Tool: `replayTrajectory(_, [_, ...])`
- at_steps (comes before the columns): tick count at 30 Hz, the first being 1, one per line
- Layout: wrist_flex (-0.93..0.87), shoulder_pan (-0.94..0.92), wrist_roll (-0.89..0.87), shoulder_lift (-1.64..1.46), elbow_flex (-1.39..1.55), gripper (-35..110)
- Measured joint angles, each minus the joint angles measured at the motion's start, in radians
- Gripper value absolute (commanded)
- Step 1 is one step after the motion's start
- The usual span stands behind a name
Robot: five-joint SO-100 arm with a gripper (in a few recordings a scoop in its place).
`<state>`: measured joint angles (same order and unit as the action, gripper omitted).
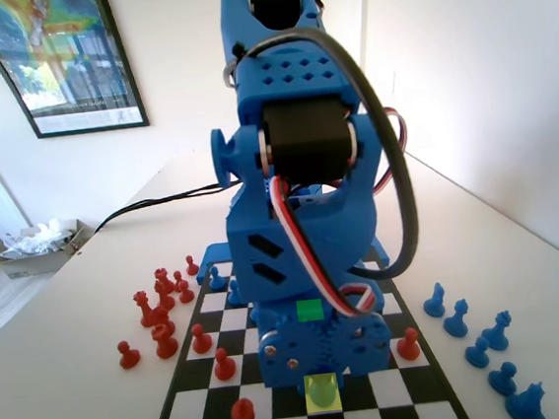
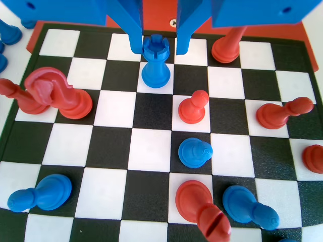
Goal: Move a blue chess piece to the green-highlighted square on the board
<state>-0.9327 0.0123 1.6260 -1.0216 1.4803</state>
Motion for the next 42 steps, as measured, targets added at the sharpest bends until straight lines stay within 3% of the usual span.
replayTrajectory(23, [0.011, 0.009, 0.028, 0.021, 0.017, 1])
replayTrajectory(31, [-0.094, 0.009, 0.002, 0.021, 0.014, 1])
replayTrajectory(42, [-0.129, 0.061, 0.0, -0.187, 0.181, 1])
